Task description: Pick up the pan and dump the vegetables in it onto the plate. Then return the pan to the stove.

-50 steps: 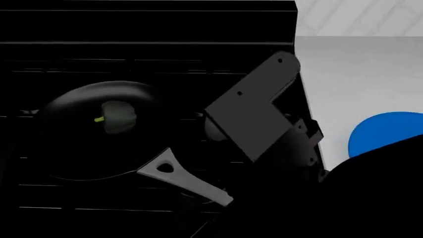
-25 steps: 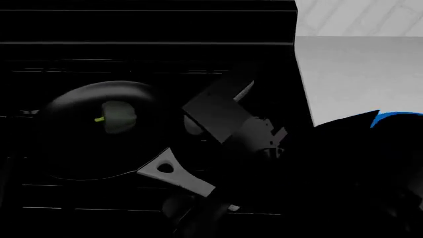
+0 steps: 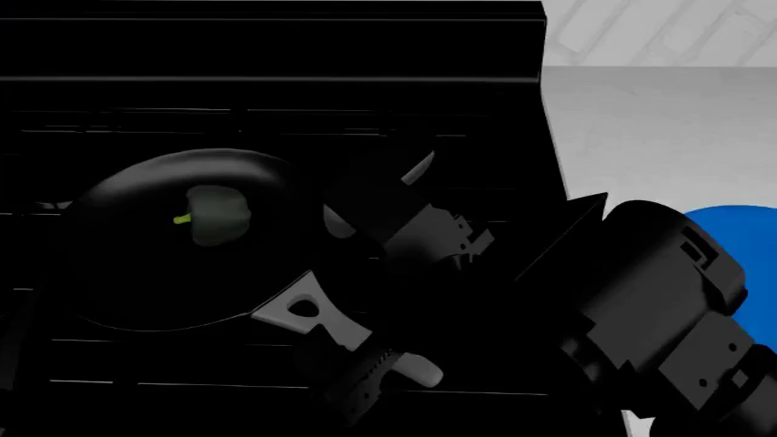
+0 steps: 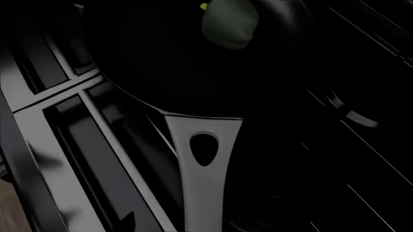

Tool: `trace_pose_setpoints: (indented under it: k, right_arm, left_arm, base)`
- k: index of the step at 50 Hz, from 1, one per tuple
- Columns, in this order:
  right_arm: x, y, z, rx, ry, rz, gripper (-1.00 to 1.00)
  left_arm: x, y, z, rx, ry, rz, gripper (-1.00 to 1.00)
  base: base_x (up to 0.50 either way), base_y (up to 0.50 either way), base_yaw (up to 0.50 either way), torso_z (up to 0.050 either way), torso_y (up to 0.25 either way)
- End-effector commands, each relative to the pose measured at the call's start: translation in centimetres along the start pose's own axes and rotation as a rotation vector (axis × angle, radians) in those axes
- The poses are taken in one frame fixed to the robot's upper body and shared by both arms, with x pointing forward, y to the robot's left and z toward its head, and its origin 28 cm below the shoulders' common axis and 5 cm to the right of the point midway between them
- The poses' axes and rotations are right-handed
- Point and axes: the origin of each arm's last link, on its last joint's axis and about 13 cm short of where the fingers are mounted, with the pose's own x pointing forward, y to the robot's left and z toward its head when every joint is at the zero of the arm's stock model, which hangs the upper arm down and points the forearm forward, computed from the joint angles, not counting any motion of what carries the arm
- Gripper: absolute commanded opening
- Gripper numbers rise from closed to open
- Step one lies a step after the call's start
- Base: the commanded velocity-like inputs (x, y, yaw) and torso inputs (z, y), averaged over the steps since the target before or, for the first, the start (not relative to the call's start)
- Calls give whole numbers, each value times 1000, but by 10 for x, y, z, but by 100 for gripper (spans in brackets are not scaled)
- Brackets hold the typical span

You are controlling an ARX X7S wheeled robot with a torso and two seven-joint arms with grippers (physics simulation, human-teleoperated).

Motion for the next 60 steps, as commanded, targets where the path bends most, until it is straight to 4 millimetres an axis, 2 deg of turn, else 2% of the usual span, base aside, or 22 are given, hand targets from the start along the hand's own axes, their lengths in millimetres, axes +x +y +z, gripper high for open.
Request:
trace_pose_setpoints:
  k: [1,37,38,43,49,60]
  right_arm:
    - [24,-7,-3,6,33,31,100]
    - [77,-10,-26,82,90,116,100]
    - [77,-9,-27,75,96,119,-100]
    - [72,-9,-32,70,103,97,-100]
    - [63,-10,-26,61,74,73,-100]
    - [28,0,-6,-75,-53,-80,-100]
  left_arm:
    - [1,0,1,4,1,1,100]
    - [-1,0,1,6,3,1,100]
    - [-1,0,1,5,3,0,100]
    - [-2,1,-1,11,1,15,100]
    - [-1,1,-2,21,2,23,100]
    - [-2,0,-3,21,7,19,100]
  base:
    - [0,0,0,0,0]
    - [0,0,0,0,0]
    - [0,3,3,0,0]
    - [2,2,3,0,0]
    - [0,0,1,0,0]
    - [0,0,0,0,0]
